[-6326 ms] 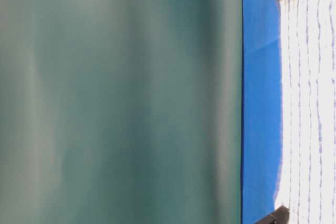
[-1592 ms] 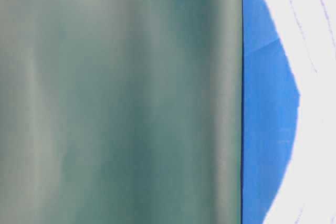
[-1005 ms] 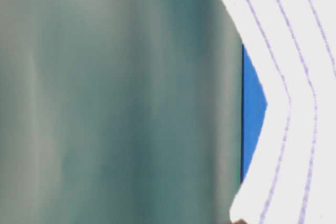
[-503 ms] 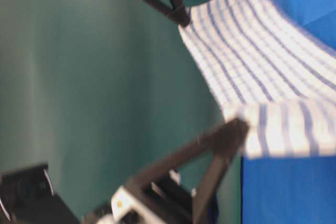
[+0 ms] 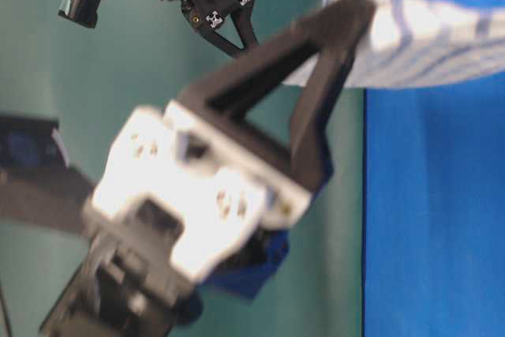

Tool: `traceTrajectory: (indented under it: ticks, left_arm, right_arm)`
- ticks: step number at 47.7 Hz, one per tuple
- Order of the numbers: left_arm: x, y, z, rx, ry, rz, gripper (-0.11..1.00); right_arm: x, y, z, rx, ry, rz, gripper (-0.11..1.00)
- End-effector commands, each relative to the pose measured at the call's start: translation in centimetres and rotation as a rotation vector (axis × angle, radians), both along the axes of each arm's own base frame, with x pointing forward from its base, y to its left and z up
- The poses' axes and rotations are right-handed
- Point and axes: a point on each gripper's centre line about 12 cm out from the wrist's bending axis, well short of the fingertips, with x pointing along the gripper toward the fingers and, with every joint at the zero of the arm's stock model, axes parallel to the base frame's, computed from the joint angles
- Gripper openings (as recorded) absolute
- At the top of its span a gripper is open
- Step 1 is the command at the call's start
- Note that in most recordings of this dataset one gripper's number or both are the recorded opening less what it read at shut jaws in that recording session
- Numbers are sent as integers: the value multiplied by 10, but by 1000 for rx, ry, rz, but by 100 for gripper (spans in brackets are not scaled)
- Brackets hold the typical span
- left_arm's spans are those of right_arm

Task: Fold the blue towel.
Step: 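Lift the folded strip and rotate it to lie vertically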

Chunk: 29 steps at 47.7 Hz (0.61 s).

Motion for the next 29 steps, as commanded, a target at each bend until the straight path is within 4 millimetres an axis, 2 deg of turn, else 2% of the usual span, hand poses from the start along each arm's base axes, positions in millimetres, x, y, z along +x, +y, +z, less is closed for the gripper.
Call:
traceTrajectory:
  ticks: [1,16,29]
  left_arm:
    - [15,-1,21,-9,-76,3,3]
    - [44,4,13,-4,-102,18,3]
    - [36,7,-1,-1,-79,23,3]
  right_arm:
    - [-3,-8,14,-29,-36,-21,5]
    - [-16,-17,14,-49,-13,-46,5]
    - [-4,-25,1,-40,41,-35,5]
